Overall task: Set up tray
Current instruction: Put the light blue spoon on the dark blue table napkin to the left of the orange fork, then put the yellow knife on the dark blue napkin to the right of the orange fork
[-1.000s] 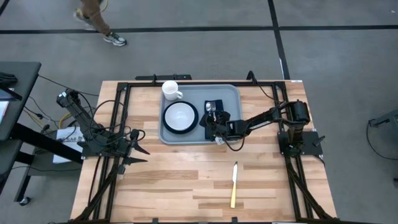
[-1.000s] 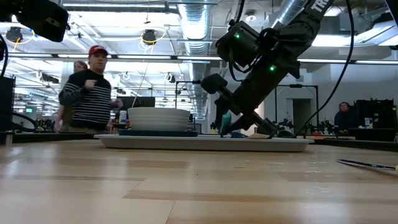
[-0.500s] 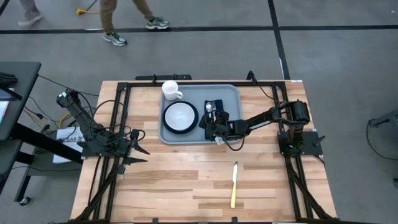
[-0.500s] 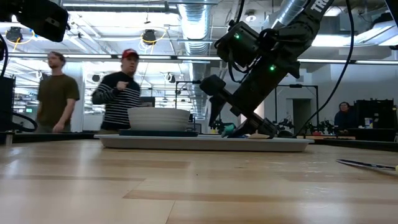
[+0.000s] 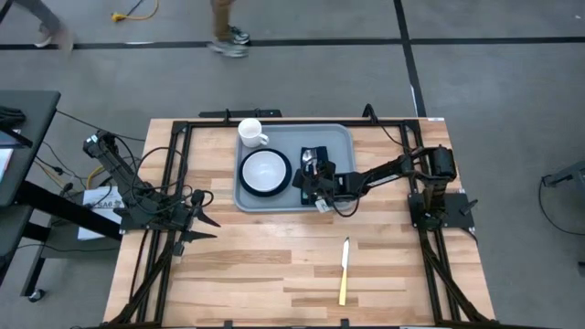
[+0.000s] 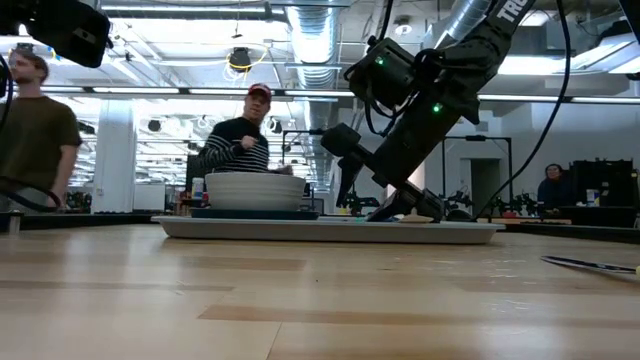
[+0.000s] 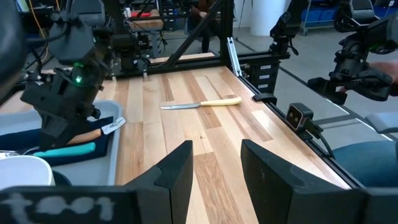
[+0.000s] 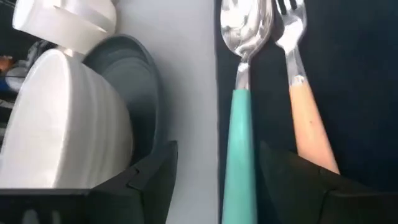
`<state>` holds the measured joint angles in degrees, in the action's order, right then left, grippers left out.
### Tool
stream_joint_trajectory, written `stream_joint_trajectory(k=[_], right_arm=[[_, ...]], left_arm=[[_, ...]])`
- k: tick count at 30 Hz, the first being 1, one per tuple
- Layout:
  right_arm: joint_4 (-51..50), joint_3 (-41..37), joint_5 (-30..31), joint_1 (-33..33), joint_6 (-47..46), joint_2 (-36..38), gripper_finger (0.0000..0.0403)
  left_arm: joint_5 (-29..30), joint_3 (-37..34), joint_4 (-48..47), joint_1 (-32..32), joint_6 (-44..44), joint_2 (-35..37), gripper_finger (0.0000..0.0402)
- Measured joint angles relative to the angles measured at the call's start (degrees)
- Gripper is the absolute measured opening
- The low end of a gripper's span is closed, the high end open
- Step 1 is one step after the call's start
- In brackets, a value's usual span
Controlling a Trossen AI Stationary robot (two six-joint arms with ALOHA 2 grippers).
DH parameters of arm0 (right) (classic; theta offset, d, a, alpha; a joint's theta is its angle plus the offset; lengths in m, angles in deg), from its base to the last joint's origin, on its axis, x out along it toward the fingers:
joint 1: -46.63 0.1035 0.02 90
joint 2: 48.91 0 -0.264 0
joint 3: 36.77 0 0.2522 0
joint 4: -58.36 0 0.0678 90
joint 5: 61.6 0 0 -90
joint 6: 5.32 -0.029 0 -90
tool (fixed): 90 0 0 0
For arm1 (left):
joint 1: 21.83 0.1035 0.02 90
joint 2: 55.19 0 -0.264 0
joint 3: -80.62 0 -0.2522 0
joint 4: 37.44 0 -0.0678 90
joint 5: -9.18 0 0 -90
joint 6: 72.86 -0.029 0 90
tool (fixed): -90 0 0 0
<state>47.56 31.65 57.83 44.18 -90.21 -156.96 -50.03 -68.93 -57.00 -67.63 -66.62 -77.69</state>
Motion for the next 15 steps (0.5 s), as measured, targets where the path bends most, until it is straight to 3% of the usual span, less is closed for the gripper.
stream_joint_trajectory(k=[7,15], right_arm=[[-1.89,0.12,-0.04,-0.70,2.87,1.88,0.0204],[-14.79,-0.03,0.37,-1.12,5.92,9.05,0.0177]], left_arm=[[0.02,0.00,-1.42,0.00,0.17,0.00,0.0126],[0.00,0.02,-1.38,0.00,0.34,0.00,0.0126]])
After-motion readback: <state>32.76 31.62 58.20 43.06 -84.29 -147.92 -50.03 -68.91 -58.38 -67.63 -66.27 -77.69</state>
